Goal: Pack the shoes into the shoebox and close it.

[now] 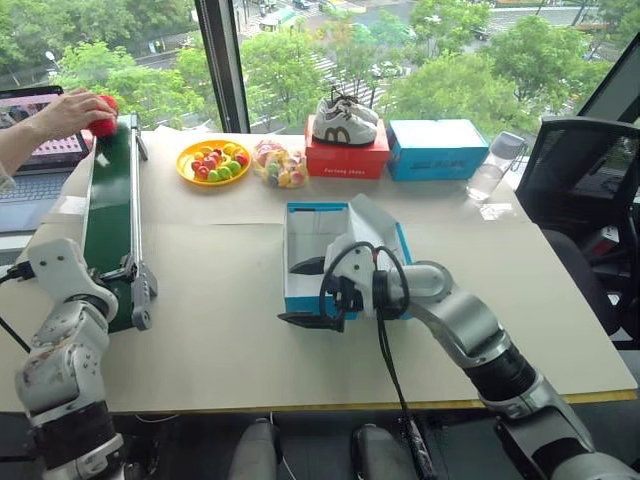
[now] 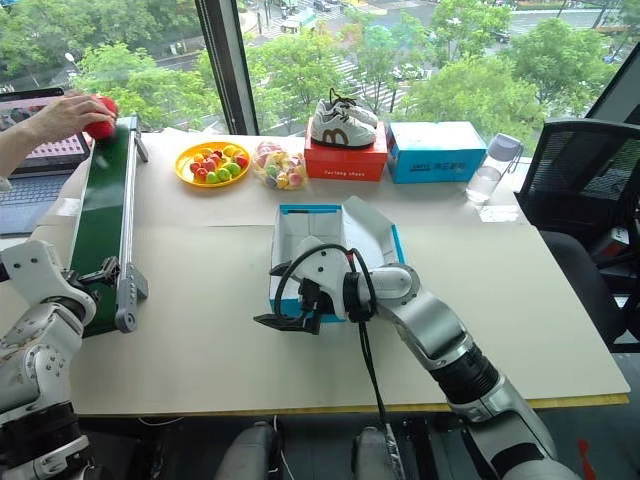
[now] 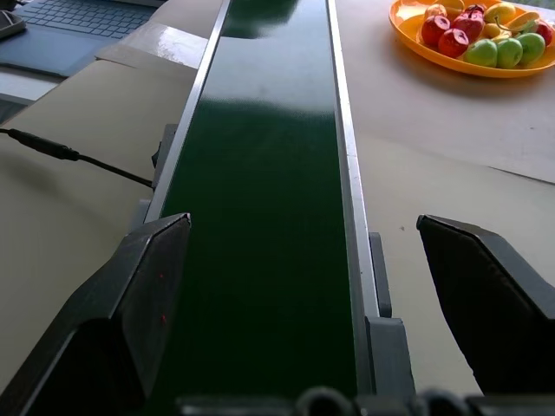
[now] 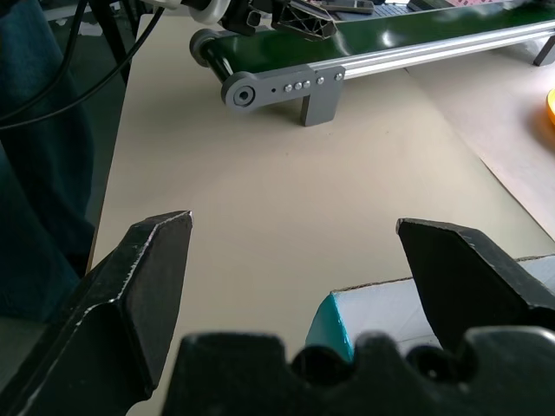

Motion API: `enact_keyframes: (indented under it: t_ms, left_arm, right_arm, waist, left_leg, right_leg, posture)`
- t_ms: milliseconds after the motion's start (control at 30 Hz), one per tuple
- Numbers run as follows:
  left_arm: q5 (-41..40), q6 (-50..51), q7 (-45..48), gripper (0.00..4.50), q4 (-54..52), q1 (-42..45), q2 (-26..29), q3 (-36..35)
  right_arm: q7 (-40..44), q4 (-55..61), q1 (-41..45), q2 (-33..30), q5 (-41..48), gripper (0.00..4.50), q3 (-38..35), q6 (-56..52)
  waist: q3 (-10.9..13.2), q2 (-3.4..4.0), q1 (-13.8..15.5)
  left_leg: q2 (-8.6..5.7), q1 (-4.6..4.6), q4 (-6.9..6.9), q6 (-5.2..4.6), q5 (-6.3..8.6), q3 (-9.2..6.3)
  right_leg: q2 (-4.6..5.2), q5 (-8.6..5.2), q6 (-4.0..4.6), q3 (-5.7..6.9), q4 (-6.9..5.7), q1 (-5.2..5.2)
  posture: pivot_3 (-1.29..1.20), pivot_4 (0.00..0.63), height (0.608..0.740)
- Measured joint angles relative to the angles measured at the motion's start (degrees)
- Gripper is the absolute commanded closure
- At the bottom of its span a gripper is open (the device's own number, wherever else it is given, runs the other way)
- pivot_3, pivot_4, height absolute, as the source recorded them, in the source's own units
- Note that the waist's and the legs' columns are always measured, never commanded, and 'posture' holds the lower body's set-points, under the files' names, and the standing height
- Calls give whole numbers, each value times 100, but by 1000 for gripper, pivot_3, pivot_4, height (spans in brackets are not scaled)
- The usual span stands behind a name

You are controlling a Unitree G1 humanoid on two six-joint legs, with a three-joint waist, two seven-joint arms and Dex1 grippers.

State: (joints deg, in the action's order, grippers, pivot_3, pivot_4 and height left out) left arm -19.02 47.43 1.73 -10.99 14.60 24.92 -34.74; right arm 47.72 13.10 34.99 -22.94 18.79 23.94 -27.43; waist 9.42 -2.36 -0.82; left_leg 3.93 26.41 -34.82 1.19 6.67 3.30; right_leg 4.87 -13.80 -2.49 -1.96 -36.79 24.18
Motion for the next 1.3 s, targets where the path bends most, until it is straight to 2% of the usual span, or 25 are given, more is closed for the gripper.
enact_keyframes:
  t_ms: [167, 467, 1300]
  left_arm:
    - [-83, 208, 130, 0, -9, -4, 179, 17]
    - [-86, 280, 172, 0, 80, 68, 361, 26]
    - [131, 87, -25, 0, 419, 128, 407, 215]
  right_arm:
    - [-318, -128, 5, 366, -68, 41, -273, 1]
    - [-667, -413, 5, 552, -329, 41, -476, 18]
    - [-782, -412, -176, 636, -458, 41, -552, 26]
  waist:
    - [-1, -9, 0]
    - [-3, -13, -1]
    - [-3, -14, -1]
  left_leg:
    - [1, 0, 3, 3, 2, 1]
    - [2, 0, 6, 8, 5, 2]
    - [2, 0, 7, 9, 5, 2]
  right_leg:
    - [0, 0, 2, 1, 0, 2]
    - [0, 1, 5, 2, 1, 4]
    - [0, 1, 6, 2, 1, 4]
  posture:
    - [0, 150, 735]
    - [0, 150, 735]
    - [0, 150, 735]
